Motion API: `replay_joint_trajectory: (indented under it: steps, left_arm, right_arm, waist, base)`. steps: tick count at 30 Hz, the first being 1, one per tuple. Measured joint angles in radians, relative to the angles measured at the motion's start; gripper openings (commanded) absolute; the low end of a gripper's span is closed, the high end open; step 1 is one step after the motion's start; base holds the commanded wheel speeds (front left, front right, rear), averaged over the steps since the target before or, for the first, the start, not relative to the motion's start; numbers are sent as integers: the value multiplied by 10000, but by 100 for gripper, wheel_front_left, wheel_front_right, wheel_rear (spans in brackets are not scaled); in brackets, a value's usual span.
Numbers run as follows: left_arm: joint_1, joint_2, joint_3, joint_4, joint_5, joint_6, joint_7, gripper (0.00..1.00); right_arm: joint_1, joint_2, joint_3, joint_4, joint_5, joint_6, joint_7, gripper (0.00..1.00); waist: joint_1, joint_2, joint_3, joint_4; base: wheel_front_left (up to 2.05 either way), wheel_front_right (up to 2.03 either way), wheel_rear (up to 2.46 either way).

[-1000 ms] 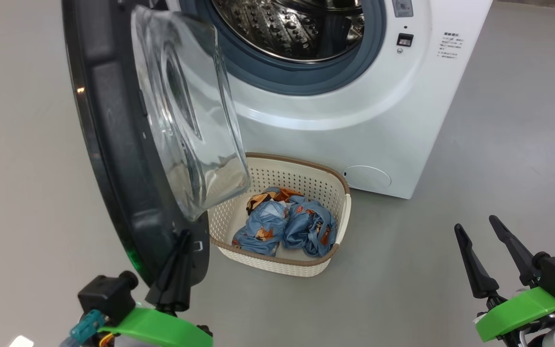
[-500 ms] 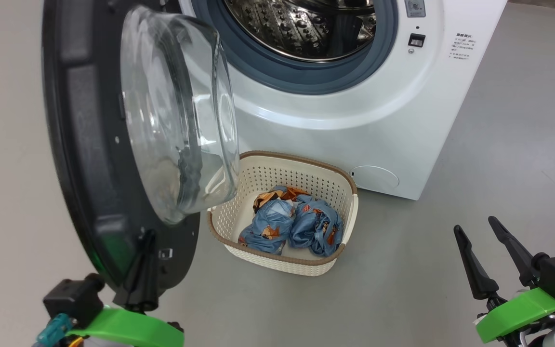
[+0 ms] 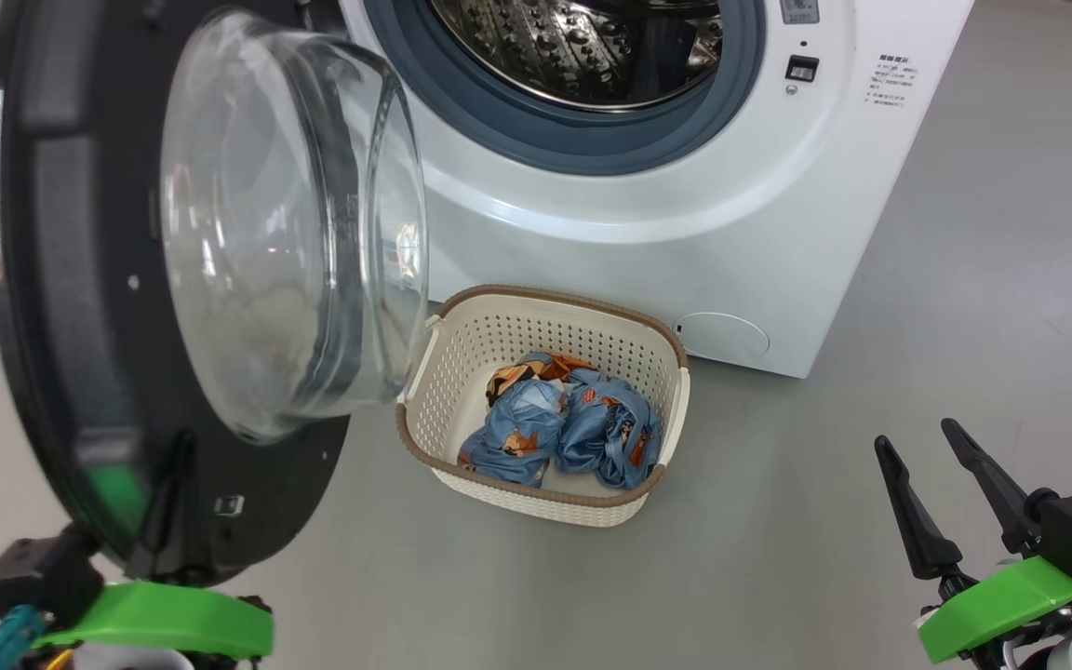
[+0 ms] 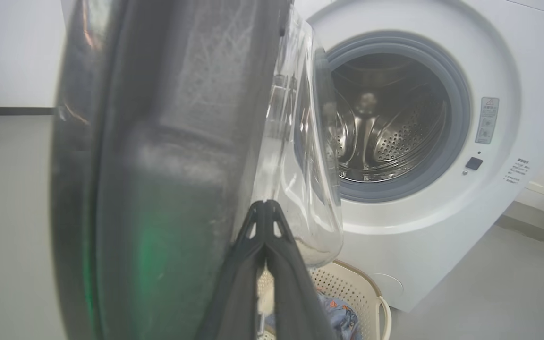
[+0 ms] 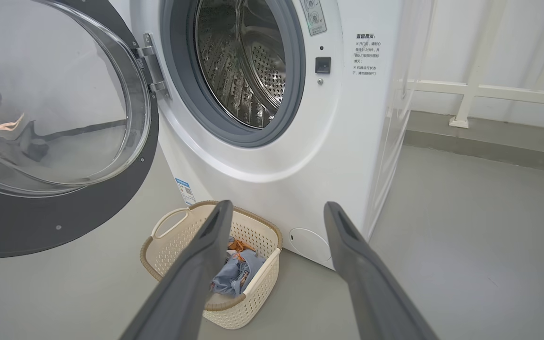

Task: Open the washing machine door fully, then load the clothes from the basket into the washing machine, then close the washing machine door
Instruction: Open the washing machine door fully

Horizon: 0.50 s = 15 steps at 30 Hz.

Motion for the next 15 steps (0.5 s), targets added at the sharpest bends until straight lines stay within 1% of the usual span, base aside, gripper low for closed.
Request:
replay_joint_trajectory:
  steps: [4, 15]
  left_arm:
    - [-28, 128, 351, 196, -69, 121, -88, 0]
    - [-387, 387, 1022, 943, -73, 138, -397, 0]
  right_arm:
    - [0, -2, 2, 0, 0, 0, 0, 100]
    - [-7, -94, 2, -25, 0, 0, 0, 100]
  waist:
    - [0, 0, 25, -11]
    - [0, 0, 257, 6]
  base:
    - [0, 0, 0]
    - [0, 0, 0]
